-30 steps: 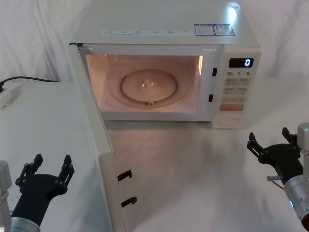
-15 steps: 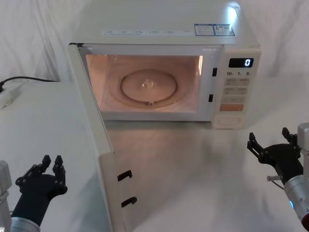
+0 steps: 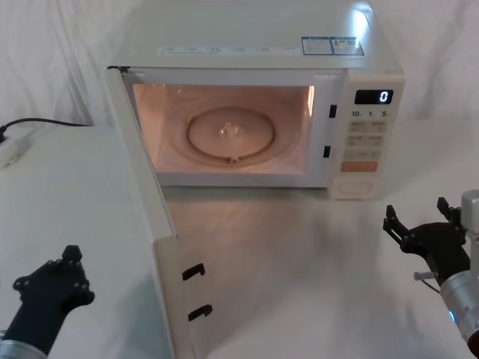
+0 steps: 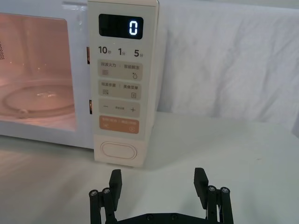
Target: Press the button to open the microwave door with one hand; close the microwave door with the other hand.
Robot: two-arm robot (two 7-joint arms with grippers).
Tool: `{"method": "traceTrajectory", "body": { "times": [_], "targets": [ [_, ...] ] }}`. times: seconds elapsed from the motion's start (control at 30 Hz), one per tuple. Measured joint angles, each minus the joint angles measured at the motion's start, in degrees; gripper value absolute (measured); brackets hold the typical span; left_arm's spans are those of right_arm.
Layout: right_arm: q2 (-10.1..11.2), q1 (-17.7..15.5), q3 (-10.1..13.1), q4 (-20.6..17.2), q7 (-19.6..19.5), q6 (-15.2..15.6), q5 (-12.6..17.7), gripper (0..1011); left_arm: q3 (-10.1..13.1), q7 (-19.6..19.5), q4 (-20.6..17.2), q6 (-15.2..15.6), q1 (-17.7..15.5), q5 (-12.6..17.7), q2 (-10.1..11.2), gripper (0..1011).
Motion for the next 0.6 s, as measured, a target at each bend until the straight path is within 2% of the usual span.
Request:
{"method": "traceTrajectory", "body": {
  "times": [0.13, 0.23, 0.3, 0.37, 0.47, 0.57, 0.6],
  "targets": [
    [0.0, 0.0, 0.0, 0.0, 0.0, 0.0, 0.0, 1002, -2.09, -2.35, -2.25, 2.29, 1.53, -2.62, 0.55, 0],
    [0.0, 0.0, 0.0, 0.0, 0.0, 0.0, 0.0, 1002, -4.32, -4.85, -4.61, 5.21, 2.69, -6.41, 1.39, 0],
    [0.0, 0.0, 0.0, 0.0, 0.0, 0.0, 0.0, 1002, -4.7, -5.38, -5.03, 5.81, 2.89, -7.32, 1.64, 0],
    [0.0, 0.0, 0.0, 0.0, 0.0, 0.0, 0.0, 1002, -6.16, -7.33, -6.74, 7.79, 3.37, -10.6, 3.02, 0],
    [0.0, 0.0, 0.0, 0.0, 0.0, 0.0, 0.0, 1002, -7.17, -8.92, -8.01, 9.34, 3.49, -13.16, 4.23, 0],
    [0.0, 0.0, 0.0, 0.0, 0.0, 0.0, 0.0, 1002, -8.7, -11.47, -10.24, 12.38, 3.25, -17.6, 6.34, 0],
    [0.0, 0.0, 0.0, 0.0, 0.0, 0.0, 0.0, 1002, -8.7, -11.47, -10.24, 12.38, 3.25, -17.6, 6.34, 0]
  ]
}}
